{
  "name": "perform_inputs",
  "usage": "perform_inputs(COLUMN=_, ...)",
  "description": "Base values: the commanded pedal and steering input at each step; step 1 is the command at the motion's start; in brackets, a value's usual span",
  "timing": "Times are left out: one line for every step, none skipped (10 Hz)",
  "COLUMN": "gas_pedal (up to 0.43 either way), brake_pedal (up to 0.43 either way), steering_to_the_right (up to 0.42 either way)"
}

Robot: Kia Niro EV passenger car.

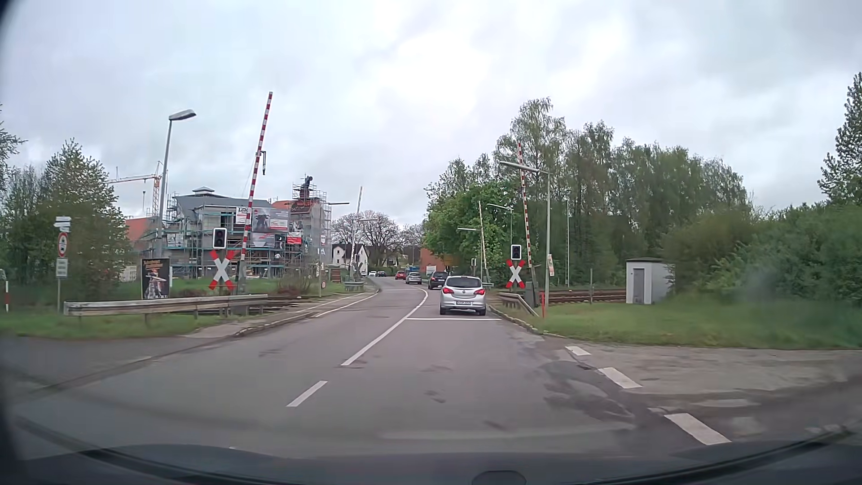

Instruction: Follow the waypoints while adhering to traffic rules and regulations

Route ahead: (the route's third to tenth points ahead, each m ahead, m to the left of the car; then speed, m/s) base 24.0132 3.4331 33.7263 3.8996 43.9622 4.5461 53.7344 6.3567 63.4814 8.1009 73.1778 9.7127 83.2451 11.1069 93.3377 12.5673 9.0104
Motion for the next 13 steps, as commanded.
perform_inputs(gas_pedal=0.079, brake_pedal=0.0, steering_to_the_right=-0.003)
perform_inputs(gas_pedal=0.079, brake_pedal=0.0, steering_to_the_right=-0.003)
perform_inputs(gas_pedal=0.079, brake_pedal=0.0, steering_to_the_right=-0.003)
perform_inputs(gas_pedal=0.079, brake_pedal=0.0, steering_to_the_right=-0.003)
perform_inputs(gas_pedal=0.079, brake_pedal=0.0, steering_to_the_right=-0.002)
perform_inputs(gas_pedal=0.079, brake_pedal=0.0, steering_to_the_right=-0.003)
perform_inputs(gas_pedal=0.118, brake_pedal=0.0, steering_to_the_right=-0.003)
perform_inputs(gas_pedal=0.13, brake_pedal=0.0, steering_to_the_right=-0.003)
perform_inputs(gas_pedal=0.13, brake_pedal=0.0, steering_to_the_right=-0.003)
perform_inputs(gas_pedal=0.13, brake_pedal=0.0, steering_to_the_right=-0.003)
perform_inputs(gas_pedal=0.13, brake_pedal=0.0, steering_to_the_right=-0.003)
perform_inputs(gas_pedal=0.118, brake_pedal=0.0, steering_to_the_right=-0.003)
perform_inputs(gas_pedal=0.118, brake_pedal=0.0, steering_to_the_right=-0.003)
